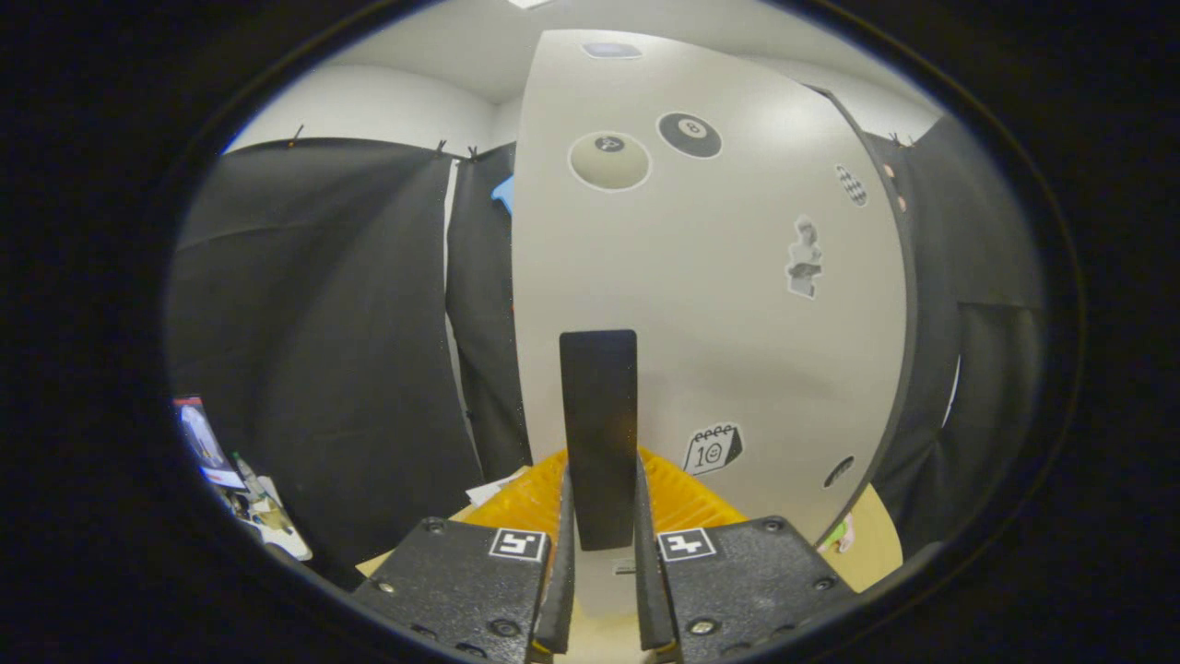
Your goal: Open the shoe cabinet door, grab the shoes and put them into the shoe cabinet, then close the shoe cabinet door.
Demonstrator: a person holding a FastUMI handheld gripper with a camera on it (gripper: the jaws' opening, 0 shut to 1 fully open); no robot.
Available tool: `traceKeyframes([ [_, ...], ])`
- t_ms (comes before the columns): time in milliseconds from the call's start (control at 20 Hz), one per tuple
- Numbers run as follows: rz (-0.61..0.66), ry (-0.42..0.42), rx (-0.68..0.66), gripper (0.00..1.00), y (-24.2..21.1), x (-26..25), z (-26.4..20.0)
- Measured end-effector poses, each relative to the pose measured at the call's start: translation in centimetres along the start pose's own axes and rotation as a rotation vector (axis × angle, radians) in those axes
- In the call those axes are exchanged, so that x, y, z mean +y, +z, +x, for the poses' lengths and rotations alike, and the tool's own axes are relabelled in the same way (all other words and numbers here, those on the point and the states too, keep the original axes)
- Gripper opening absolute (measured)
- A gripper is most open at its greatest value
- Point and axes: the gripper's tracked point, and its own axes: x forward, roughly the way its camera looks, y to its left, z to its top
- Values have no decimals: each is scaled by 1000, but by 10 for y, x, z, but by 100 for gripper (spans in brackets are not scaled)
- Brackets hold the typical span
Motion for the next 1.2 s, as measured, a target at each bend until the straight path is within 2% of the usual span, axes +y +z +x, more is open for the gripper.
traceKeyframes([
  [300, 38, -43, -17, 29, -4, -19, -38],
  [600, 33, -159, -28, 26, -7, -47, -68],
  [900, 54, -237, -11, 17, -7, -74, -87],
  [1200, -5, -323, -3, 8, -9, -110, -98],
])
